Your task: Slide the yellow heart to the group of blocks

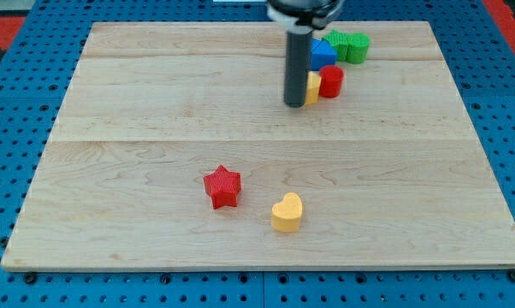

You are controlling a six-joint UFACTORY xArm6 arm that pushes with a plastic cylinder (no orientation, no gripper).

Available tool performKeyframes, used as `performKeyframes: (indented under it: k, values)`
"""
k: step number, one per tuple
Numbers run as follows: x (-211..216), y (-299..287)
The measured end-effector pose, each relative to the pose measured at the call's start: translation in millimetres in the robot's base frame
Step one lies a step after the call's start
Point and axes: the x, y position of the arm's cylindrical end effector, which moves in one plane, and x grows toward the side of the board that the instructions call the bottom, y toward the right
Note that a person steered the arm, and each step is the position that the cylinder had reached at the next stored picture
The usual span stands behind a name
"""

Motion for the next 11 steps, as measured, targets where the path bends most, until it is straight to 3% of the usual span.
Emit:
performKeyframes:
  k: [1,2,4,5,6,7,9,11]
  values:
    - [-9.8,28.3]
    - [20.3,35.7]
    - [209.6,103.7]
    - [258.4,89.9]
    - [259.0,59.7]
    - [255.1,-16.3]
    - [171.5,-46.0]
    - [101.3,-40.3]
